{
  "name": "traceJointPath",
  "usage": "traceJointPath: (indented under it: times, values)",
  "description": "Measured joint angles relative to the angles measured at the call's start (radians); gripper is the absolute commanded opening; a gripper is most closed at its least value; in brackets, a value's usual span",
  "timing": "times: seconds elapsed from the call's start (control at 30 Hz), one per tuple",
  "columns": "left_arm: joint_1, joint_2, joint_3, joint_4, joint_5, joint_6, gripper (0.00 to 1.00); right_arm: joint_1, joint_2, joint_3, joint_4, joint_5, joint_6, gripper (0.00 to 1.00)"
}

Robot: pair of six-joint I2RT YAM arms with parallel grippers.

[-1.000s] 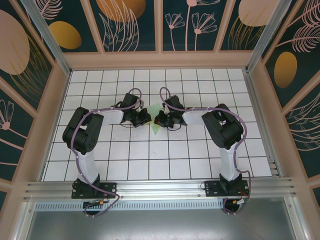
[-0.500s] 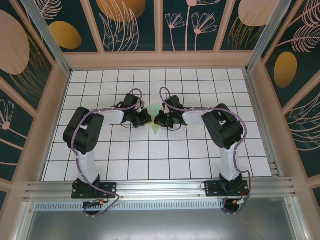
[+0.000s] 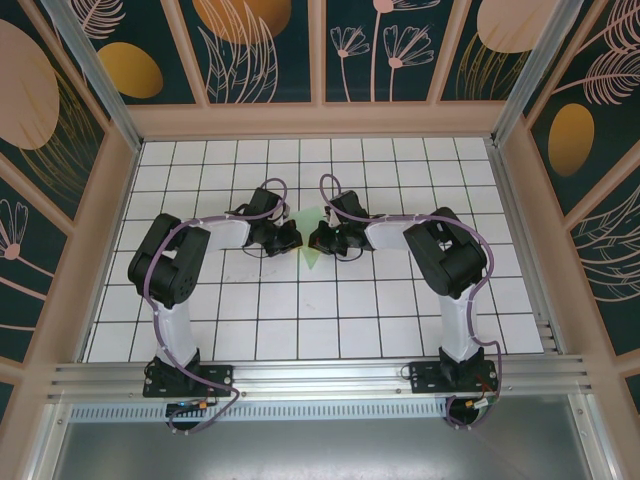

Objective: Fold a paper plane with a square sheet of paper (pick it up from the middle)
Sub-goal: Third fold the triangle at the center of the table.

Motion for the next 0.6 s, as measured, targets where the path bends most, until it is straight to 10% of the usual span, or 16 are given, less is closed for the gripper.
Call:
traceJointPath:
  times: [0.6]
  values:
    - [-0.010,0.000,0.013,0.000,0.005,0.008,0.00,0.000,0.000,0.000,-0.001,0.000,0.000,0.00]
